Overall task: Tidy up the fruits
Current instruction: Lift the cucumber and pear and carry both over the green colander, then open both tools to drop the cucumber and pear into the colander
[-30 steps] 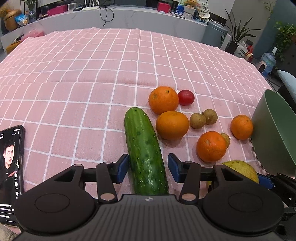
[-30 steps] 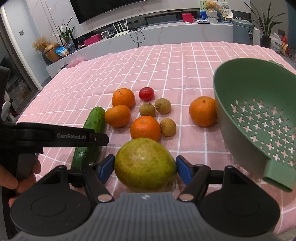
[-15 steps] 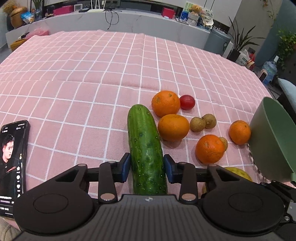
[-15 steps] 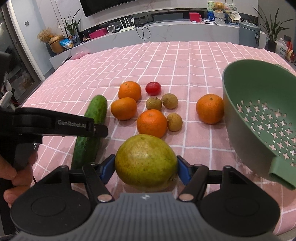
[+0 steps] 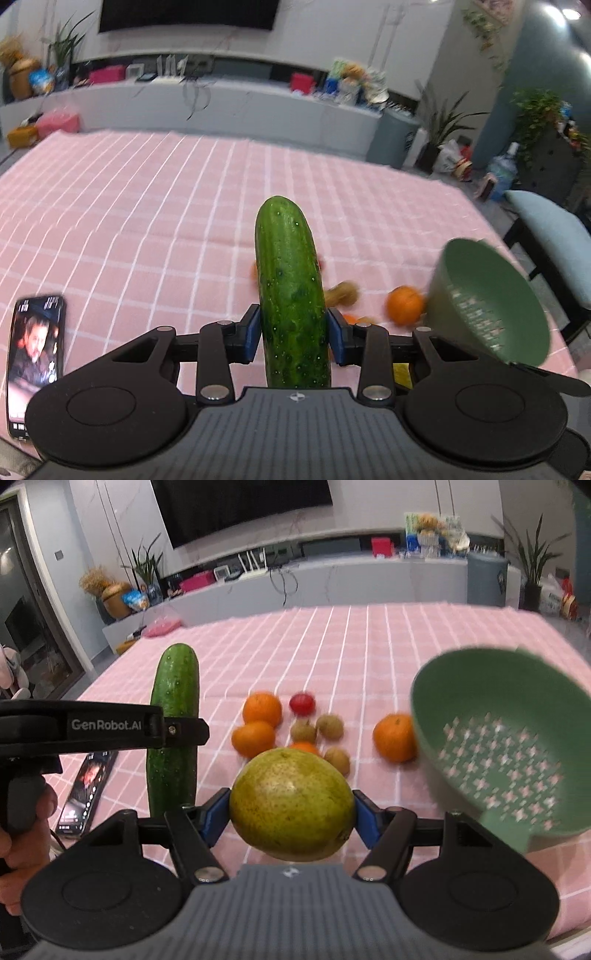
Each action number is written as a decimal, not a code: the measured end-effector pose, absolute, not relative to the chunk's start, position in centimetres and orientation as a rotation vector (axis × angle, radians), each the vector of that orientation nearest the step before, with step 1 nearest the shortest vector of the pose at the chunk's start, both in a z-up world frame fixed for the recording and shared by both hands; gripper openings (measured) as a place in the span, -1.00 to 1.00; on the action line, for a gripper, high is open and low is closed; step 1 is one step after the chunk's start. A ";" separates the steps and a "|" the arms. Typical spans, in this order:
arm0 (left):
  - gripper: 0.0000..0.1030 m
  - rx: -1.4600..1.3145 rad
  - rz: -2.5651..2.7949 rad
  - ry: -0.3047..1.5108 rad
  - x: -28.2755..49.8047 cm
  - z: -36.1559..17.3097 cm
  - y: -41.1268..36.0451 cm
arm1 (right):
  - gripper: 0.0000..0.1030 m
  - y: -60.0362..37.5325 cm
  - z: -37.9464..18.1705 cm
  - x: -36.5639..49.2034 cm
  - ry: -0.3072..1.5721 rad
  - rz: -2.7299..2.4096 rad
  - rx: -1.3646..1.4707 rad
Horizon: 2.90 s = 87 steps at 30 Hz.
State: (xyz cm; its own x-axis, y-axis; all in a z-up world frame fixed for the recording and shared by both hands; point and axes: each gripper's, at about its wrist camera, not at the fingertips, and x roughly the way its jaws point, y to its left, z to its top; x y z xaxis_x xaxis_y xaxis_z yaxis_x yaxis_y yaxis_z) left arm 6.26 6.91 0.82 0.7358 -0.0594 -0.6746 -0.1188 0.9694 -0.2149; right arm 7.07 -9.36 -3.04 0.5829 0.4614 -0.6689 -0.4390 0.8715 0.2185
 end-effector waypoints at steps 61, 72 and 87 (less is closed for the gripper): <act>-0.18 -0.025 -0.416 1.049 21.1 -4.7 -9.8 | 0.27 -19.6 -5.4 19.3 1.076 0.471 -0.510; 0.20 -0.071 -0.425 1.020 20.5 -3.5 -9.1 | 0.52 -20.2 -3.9 19.4 1.041 0.435 -0.539; 0.22 -0.088 -0.379 0.812 15.9 3.3 -4.9 | 0.67 -19.4 1.7 14.5 0.771 0.368 -0.372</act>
State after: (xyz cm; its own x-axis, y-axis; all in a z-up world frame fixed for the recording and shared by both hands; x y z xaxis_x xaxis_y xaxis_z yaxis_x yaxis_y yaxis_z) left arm 15.87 -4.94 3.34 0.6253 -0.3630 -0.6908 0.2962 0.9294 -0.2203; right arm 14.51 -19.42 1.66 0.6607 0.1834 -0.7278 -0.4499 0.8730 -0.1884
